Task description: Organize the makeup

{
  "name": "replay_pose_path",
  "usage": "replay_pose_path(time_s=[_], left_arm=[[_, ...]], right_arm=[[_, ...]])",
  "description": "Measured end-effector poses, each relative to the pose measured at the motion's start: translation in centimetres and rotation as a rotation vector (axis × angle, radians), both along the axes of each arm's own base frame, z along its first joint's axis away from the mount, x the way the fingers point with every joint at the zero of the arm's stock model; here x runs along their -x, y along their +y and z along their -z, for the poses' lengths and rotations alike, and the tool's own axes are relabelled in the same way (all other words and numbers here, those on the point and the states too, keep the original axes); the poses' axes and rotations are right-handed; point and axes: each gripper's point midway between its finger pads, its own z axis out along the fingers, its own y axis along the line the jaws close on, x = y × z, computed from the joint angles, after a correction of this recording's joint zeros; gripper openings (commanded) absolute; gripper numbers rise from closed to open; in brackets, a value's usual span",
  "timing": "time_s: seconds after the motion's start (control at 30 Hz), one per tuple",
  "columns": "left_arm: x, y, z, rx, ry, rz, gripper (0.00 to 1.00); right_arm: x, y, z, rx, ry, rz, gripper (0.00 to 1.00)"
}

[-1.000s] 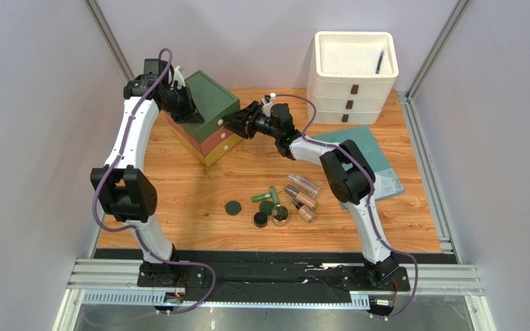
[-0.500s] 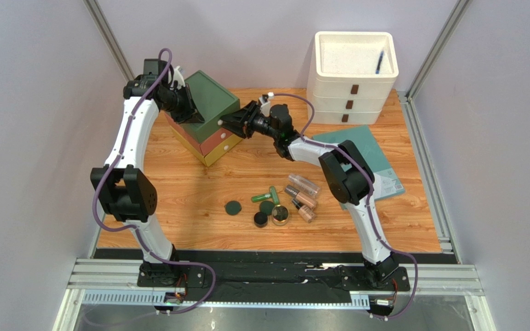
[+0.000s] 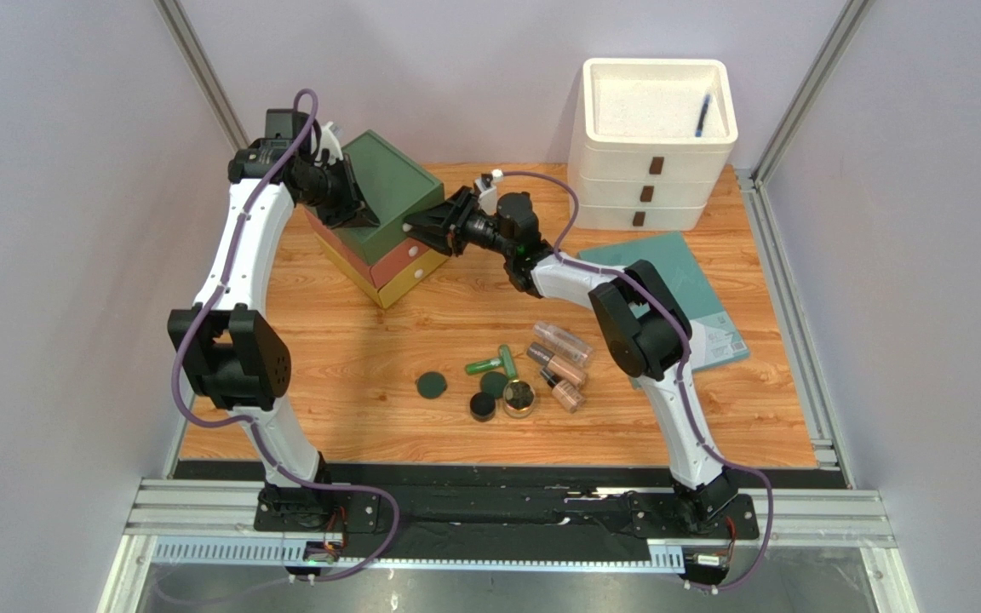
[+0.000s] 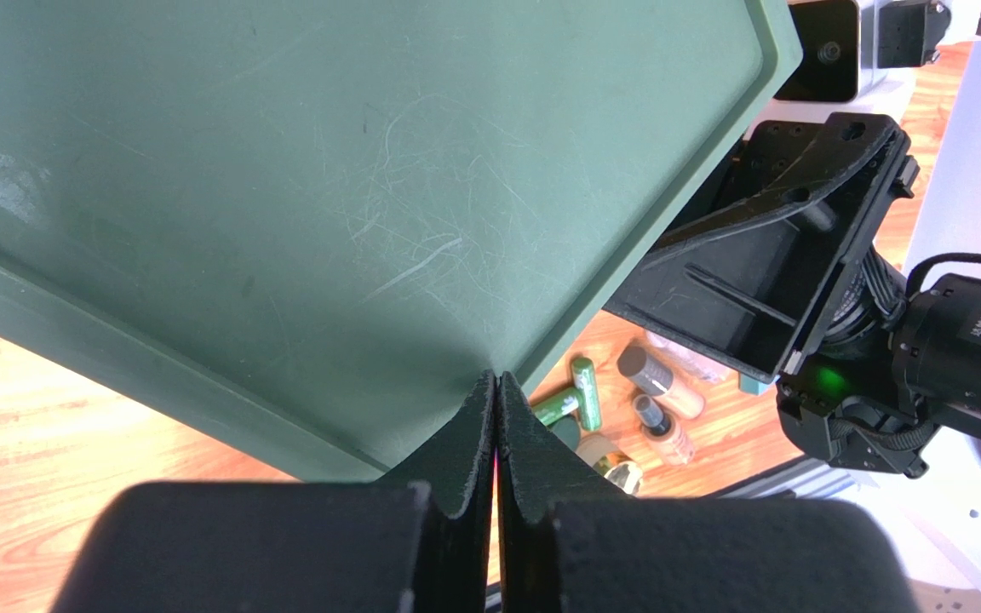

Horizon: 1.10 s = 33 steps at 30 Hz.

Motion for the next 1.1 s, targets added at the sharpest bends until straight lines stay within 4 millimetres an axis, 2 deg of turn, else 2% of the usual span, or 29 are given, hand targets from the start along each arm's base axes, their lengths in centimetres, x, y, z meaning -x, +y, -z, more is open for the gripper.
replay_pose_path(time_s=[0.17, 0.4, 0.53, 0.63, 0.87, 1.1], left_arm=[[-0.1, -0.1, 0.0, 0.005, -0.001, 0.004, 0.00], [-0.1, -0.2, 0.0, 0.008, -0.002, 0.006, 0.00], [-0.1, -0.2, 0.0, 0.009, -0.003, 0.007, 0.00], [-0.1, -0.2, 0.0, 0.009, -0.003, 0.007, 0.00], [-0.1, -0.2, 0.1, 0.012, 0.000, 0.008, 0.00], [-0.2, -0.3, 0.2, 0.017, 0.002, 0.010, 0.00]], right_arm=[[0.0, 0.1, 0.5, 0.006, 0.010, -0.003, 0.33], [0.0, 0.3, 0.8, 0.006, 0.019, -0.006, 0.18], [0.0, 0.3, 0.8, 0.006, 0.023, -0.009, 0.05], [0.1, 0.3, 0.8, 0.007, 0.024, -0.012, 0.00], [0.2, 0.1, 1.0, 0.014, 0.018, -0.011, 0.00], [2.0, -1.5, 1.0, 0.065, 0.007, -0.025, 0.00]])
